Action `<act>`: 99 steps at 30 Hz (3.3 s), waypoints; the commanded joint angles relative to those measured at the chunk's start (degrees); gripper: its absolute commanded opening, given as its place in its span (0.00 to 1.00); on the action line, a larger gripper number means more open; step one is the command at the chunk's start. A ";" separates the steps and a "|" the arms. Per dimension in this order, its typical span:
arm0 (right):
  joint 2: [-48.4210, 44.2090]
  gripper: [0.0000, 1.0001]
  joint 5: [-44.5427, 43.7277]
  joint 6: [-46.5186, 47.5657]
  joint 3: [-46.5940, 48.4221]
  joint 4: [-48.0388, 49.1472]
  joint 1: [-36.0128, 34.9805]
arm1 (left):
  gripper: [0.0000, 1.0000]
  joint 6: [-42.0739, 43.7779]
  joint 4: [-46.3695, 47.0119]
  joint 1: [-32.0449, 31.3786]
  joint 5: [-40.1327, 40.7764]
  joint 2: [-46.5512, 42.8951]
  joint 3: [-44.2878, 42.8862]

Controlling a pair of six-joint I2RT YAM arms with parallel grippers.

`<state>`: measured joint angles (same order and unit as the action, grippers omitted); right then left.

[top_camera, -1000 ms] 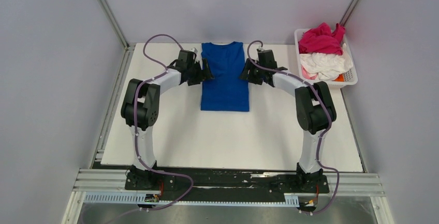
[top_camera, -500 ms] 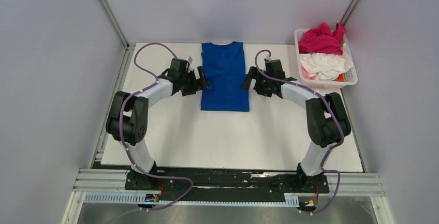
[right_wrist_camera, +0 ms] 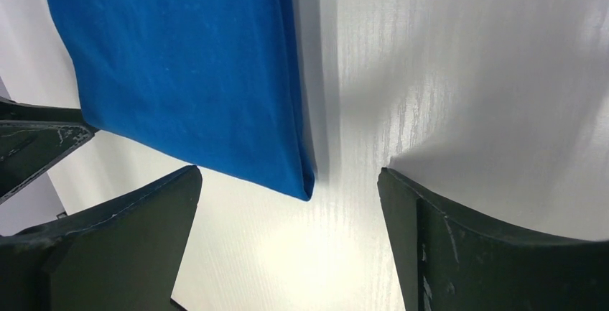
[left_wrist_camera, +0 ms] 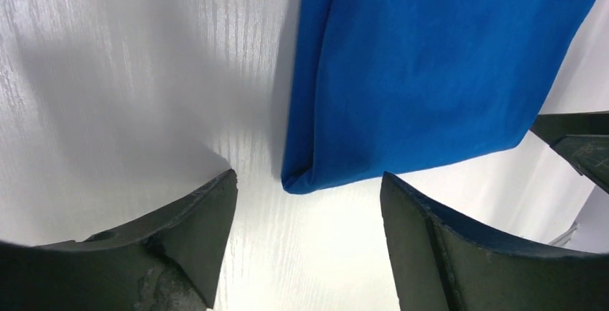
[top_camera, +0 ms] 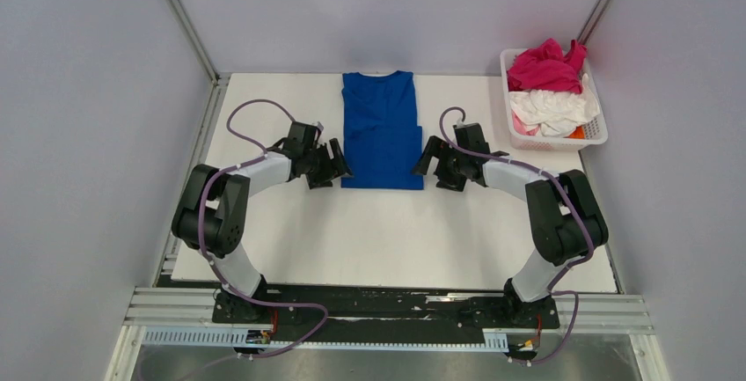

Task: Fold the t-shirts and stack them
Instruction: Grab one side of the 2/3 rectangular tshirt with both arms, then fold the long partially folded tshirt into a neat square

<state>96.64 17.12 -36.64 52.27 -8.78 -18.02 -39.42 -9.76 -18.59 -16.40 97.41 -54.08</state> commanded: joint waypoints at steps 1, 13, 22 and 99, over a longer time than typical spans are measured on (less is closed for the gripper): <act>-2.25 1.00 1.25 -1.55 -0.53 1.82 -0.70 | 0.74 -1.55 0.73 -0.41 1.07 1.14 0.73; -1.13 0.99 1.21 -2.39 -0.83 2.16 -1.92 | 0.09 -1.50 -2.27 -2.01 3.24 5.39 -1.02; 1.82 0.76 0.03 -4.29 -0.73 2.44 -2.68 | 0.00 -1.27 -2.81 -2.30 4.30 4.07 0.05; 11.90 0.00 25.79 3.39 33.32 -2.74 4.06 | 0.00 2.73 -0.66 8.66 5.14 -5.49 -14.58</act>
<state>105.47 41.76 -33.36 81.10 -13.85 -15.11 -38.41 -12.84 -11.73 -10.55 88.23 -64.73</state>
